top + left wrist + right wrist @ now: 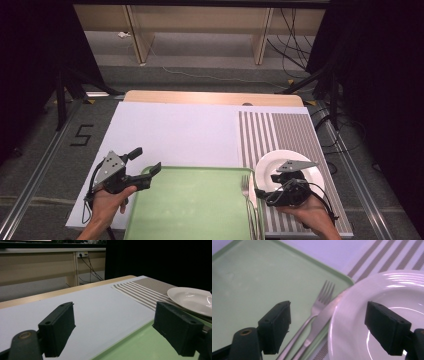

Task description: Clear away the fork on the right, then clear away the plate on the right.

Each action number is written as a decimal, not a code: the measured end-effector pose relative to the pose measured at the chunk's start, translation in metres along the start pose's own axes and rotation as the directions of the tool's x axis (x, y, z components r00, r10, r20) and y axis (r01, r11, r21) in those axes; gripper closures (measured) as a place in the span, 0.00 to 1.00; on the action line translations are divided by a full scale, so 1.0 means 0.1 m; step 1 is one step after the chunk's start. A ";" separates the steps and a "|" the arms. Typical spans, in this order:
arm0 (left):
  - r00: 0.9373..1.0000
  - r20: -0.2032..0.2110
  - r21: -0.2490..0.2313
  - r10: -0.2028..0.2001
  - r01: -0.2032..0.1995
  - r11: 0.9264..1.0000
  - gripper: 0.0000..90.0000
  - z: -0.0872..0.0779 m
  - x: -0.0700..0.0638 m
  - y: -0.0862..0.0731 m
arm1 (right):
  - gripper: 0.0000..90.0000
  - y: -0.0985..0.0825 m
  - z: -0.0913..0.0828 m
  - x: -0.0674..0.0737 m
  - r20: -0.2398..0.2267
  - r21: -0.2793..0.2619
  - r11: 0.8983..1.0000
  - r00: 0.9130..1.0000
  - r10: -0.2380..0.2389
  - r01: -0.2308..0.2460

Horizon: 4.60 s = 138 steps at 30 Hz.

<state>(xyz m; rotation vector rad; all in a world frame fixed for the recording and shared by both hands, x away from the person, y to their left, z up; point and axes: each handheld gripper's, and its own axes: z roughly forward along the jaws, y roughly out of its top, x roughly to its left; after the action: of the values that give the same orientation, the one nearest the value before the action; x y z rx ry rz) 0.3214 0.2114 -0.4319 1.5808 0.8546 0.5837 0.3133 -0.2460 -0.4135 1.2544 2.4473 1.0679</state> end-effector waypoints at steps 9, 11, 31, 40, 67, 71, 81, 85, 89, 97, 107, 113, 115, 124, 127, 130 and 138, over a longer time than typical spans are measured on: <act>1.000 0.000 -0.001 -0.002 0.002 1.000 0.18 0.01 0.00 0.00 | 0.22 -0.07 -0.14 -0.23 0.006 0.001 0.996 0.996 0.090 -0.090; 1.000 -0.001 0.000 -0.002 0.002 1.000 0.18 0.01 0.00 0.00 | 0.22 -0.08 -0.16 -0.27 0.021 -0.004 0.995 0.994 0.104 -0.104; 1.000 -0.011 0.001 -0.019 0.019 1.000 0.18 0.04 0.02 -0.01 | 0.18 -0.22 -0.22 -0.54 0.055 -0.008 0.988 0.986 0.157 -0.156; 1.000 -0.013 0.007 -0.014 0.014 1.000 0.18 0.02 0.02 -0.01 | 0.18 -0.27 -0.26 -0.67 0.078 -0.028 0.982 0.979 0.188 -0.186; 1.000 0.001 -0.001 0.000 0.000 1.000 0.18 0.00 -0.01 0.00 | 0.18 -0.50 -0.47 -0.98 0.185 -0.080 0.931 0.912 0.366 -0.357; 1.000 0.002 0.002 0.003 -0.003 1.000 0.18 0.01 -0.01 0.00 | 0.18 -0.54 -0.53 -1.01 0.187 -0.080 0.908 0.889 0.418 -0.410; 1.000 0.002 0.001 0.003 -0.003 1.000 0.18 0.00 -0.01 0.00 | 0.19 -0.68 -0.58 -1.10 0.189 -0.069 0.880 0.860 0.474 -0.469; 1.000 0.002 0.001 0.001 -0.001 1.000 0.18 0.00 -0.02 0.00 | 0.19 -0.71 -0.57 -1.11 0.188 -0.053 0.871 0.852 0.488 -0.488; 1.000 0.003 0.003 0.002 -0.002 1.000 0.18 0.00 -0.01 0.00 | 0.22 -0.75 -0.56 -1.13 0.173 -0.020 0.864 0.849 0.499 -0.504; 1.000 0.003 0.007 0.004 -0.004 1.000 0.18 0.01 -0.02 0.00 | 0.25 -0.79 -0.50 -1.17 0.160 0.040 0.831 0.825 0.542 -0.554; 1.000 0.010 0.002 0.004 -0.004 1.000 0.18 0.01 -0.01 -0.01 | 0.30 -0.83 -0.46 -1.24 0.100 0.083 0.837 0.840 0.533 -0.541; 1.000 0.008 0.004 0.006 -0.006 1.000 0.18 0.01 -0.01 -0.01 | 0.36 -0.84 -0.42 -1.24 0.088 0.076 0.819 0.822 0.563 -0.569; 1.000 0.000 0.007 0.004 -0.004 1.000 0.18 0.00 0.00 0.00 | 0.38 -0.85 -0.41 -1.24 0.060 0.067 0.805 0.807 0.587 -0.590; 1.000 0.001 0.008 0.006 -0.006 1.000 0.18 0.00 -0.01 0.00 | 0.55 -0.90 -0.41 -1.31 0.038 0.091 0.764 0.769 0.639 -0.639; 1.000 0.000 0.007 0.005 -0.005 1.000 0.18 0.00 -0.01 0.00 | 0.59 -0.92 -0.39 -1.32 0.059 0.069 0.761 0.764 0.642 -0.645; 1.000 0.000 0.007 0.006 -0.006 1.000 0.18 0.01 0.00 0.00 | 0.62 -0.95 -0.40 -1.35 -0.014 0.058 0.747 0.748 0.664 -0.662; 1.000 0.001 0.009 0.007 -0.007 1.000 0.18 0.00 -0.01 0.00 | 0.69 -1.00 -0.38 -1.40 -0.058 0.039 0.702 0.700 0.712 -0.711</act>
<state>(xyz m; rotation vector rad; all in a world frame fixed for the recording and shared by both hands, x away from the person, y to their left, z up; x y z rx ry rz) 0.3212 0.2107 -0.4322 1.5929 0.8527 0.5851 0.3197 -0.4112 -0.4742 2.3123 2.0031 1.2537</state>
